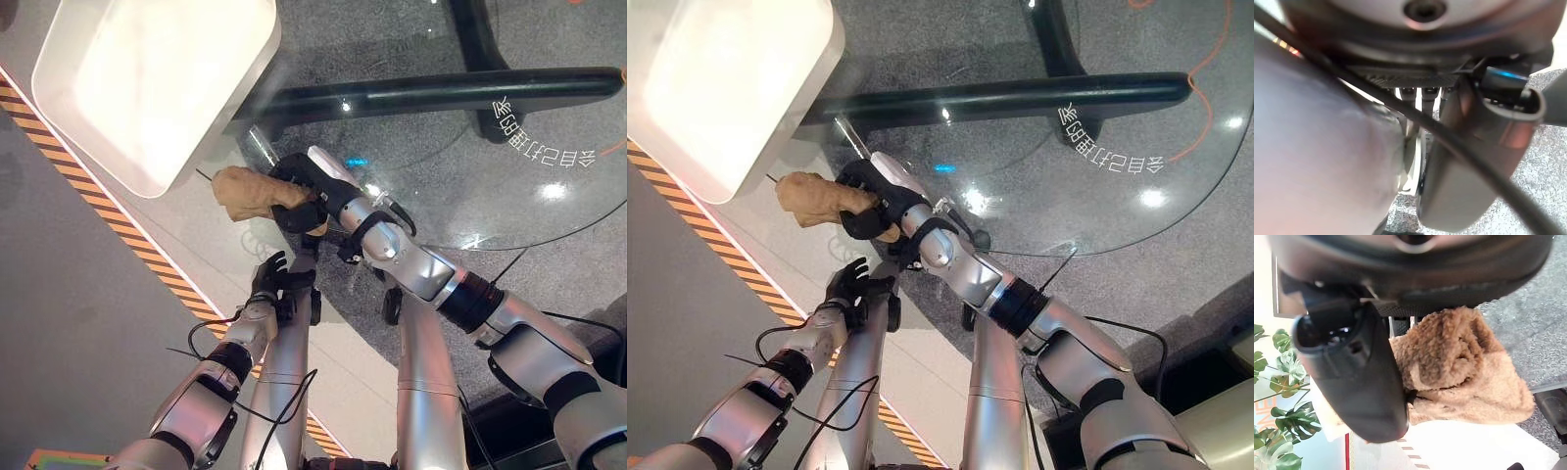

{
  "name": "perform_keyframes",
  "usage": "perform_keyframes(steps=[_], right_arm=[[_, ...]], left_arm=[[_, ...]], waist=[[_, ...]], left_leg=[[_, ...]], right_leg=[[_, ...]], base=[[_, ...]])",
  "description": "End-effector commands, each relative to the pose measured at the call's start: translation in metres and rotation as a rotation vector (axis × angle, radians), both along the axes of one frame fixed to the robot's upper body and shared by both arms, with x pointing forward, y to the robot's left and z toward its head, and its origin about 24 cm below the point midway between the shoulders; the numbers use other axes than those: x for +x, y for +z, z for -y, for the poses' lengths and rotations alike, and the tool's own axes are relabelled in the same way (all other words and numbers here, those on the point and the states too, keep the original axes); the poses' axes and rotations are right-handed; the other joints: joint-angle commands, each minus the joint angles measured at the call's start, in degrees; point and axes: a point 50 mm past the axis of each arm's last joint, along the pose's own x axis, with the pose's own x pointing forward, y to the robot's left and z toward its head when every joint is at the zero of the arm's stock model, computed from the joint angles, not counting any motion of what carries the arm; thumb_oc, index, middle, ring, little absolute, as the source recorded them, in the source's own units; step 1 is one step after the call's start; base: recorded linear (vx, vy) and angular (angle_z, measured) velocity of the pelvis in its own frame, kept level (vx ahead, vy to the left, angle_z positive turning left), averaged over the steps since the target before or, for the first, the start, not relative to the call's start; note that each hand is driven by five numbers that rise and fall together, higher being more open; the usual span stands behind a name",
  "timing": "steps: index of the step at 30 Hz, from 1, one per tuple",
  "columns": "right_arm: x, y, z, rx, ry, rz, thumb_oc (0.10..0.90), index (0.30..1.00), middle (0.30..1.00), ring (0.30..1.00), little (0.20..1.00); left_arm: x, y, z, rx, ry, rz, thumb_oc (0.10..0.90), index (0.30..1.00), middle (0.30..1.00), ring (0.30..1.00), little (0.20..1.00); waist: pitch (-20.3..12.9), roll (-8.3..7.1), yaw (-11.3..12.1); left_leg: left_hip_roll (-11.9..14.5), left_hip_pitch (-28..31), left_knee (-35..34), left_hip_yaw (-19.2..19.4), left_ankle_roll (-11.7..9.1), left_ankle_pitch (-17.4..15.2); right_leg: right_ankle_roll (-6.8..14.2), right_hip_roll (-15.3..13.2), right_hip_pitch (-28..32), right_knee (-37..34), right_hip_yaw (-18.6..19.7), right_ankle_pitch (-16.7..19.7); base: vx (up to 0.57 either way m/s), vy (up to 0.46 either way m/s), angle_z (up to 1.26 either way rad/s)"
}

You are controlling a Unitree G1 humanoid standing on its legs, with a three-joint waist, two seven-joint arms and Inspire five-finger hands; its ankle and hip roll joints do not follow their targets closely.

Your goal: Wipe the table with a cloth and put it in the basket.

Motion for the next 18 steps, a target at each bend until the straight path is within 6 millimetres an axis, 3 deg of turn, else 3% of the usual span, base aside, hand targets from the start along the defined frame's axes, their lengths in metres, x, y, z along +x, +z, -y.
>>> perform_keyframes(steps=[1,6,12,13,14,18], right_arm=[[0.004,0.007,0.016,0.126,-0.096,0.016,0.100,0.300,0.300,0.300,0.200],[0.010,0.017,0.030,0.220,-0.202,0.090,0.100,0.300,0.300,0.300,0.200],[0.018,0.044,0.058,0.383,-0.378,0.215,0.100,0.300,0.300,0.300,0.200],[0.020,0.046,0.069,0.432,-0.433,0.232,0.100,0.300,0.300,0.300,0.200],[0.020,0.056,0.070,0.453,-0.440,0.268,0.100,0.300,0.300,0.300,0.200],[0.021,0.075,0.092,0.579,-0.542,0.365,0.100,0.300,0.300,0.300,0.200]], left_arm=[[-0.023,-0.029,-0.005,0.008,0.030,-0.101,0.800,0.900,0.900,0.900,0.900],[-0.022,-0.029,-0.006,0.009,0.042,-0.107,0.800,0.900,0.900,0.900,0.900],[-0.021,-0.029,-0.009,0.009,0.060,-0.121,0.800,0.900,0.900,0.900,0.900],[-0.027,-0.036,-0.011,0.011,0.065,-0.149,0.800,0.900,0.900,0.900,0.900],[-0.020,-0.029,-0.011,0.010,0.067,-0.128,0.800,0.900,0.900,0.900,0.900],[-0.019,-0.029,-0.010,0.007,0.081,-0.134,0.800,0.900,0.900,0.900,0.900]], waist=[[-0.24,0.29,0.17],[-0.24,0.23,-0.10],[-0.24,0.08,-0.56],[-0.24,0.00,-0.61],[-0.24,-0.07,-0.69],[-0.24,-0.38,-1.10]], left_leg=[[-3.88,-0.20,4.71,5.94,5.25,-5.68],[-3.64,-0.12,5.09,6.06,5.38,-5.92],[-3.22,-0.07,5.86,6.11,5.54,-6.58],[-3.16,2.04,6.51,5.76,5.36,-8.56],[-3.11,0.06,6.07,6.08,5.62,-6.81],[-3.03,0.09,6.48,5.93,5.72,-7.23]], right_leg=[[2.20,2.47,-1.12,-6.05,1.85,6.90],[2.20,2.52,-1.19,-5.41,1.91,6.82],[2.38,2.57,-1.44,-4.13,2.11,6.65],[2.81,2.76,0.44,-3.06,2.30,4.94],[2.48,2.67,-1.43,-3.69,2.07,6.66],[2.70,2.87,-1.44,-3.30,2.21,6.81]], base=[[0.00,0.000,0.00],[0.00,0.000,0.00],[0.01,-0.003,-0.01],[0.00,0.000,0.00],[0.01,-0.017,-0.03],[0.00,-0.020,-0.03]])
